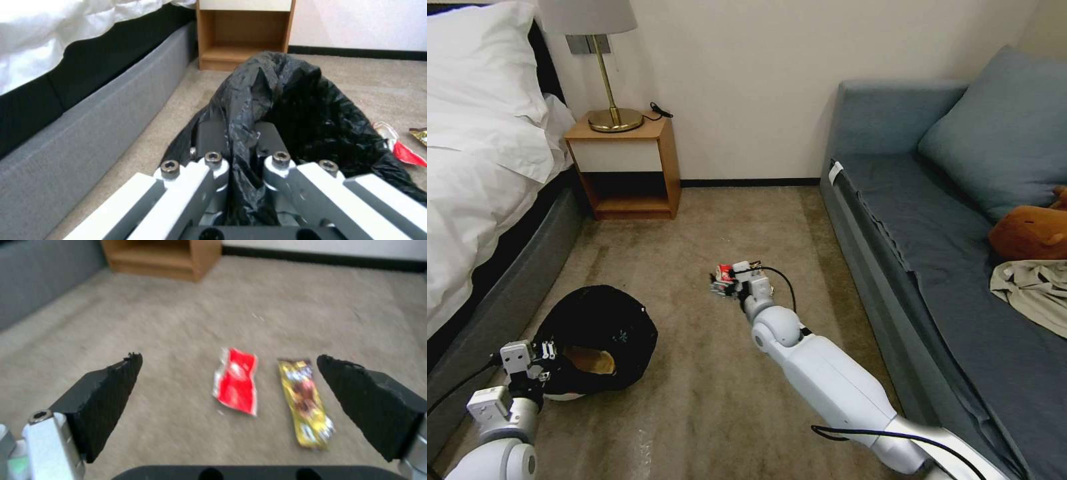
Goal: Pick up the trash bin, then pick up the garbage on the floor and place it into the trash bin.
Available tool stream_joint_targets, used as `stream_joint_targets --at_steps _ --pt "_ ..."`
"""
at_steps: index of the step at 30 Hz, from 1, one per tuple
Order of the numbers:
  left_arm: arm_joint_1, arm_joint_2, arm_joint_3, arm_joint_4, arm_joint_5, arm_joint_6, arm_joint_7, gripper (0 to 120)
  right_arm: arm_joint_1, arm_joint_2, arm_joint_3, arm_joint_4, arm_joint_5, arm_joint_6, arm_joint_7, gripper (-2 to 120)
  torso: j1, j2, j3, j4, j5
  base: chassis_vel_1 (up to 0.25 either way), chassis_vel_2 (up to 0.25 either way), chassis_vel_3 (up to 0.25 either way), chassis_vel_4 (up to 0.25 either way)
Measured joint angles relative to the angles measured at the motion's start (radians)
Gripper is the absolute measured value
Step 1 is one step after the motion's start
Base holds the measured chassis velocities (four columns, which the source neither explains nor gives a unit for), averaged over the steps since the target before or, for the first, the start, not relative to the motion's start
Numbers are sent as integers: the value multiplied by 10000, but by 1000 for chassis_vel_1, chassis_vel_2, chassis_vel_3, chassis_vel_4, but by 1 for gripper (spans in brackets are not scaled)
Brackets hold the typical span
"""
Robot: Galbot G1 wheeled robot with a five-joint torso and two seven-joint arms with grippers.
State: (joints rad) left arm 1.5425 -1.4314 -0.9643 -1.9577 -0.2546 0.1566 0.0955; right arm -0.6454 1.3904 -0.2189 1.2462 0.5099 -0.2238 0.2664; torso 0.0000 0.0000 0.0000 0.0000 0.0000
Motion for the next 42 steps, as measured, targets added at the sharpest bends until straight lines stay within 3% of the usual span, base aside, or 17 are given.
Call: stream_joint_targets --at_steps 10,25,42 --pt "72 67 -178 -133 -237 -2 14 4 -567 261 639 -646 -541 98 -128 100 0 0 0 0 1 0 0 0 0" --pt "177 101 -416 -236 -310 -48 75 4 -583 537 484 -992 -925 324 -99 100 -1 0 -1 1 -1 -11 10 5 -6" --pt "165 45 -302 -252 -218 -61 102 4 -613 518 360 -989 -944 378 -103 100 0 0 0 -1 -1 -110 110 104 -109"
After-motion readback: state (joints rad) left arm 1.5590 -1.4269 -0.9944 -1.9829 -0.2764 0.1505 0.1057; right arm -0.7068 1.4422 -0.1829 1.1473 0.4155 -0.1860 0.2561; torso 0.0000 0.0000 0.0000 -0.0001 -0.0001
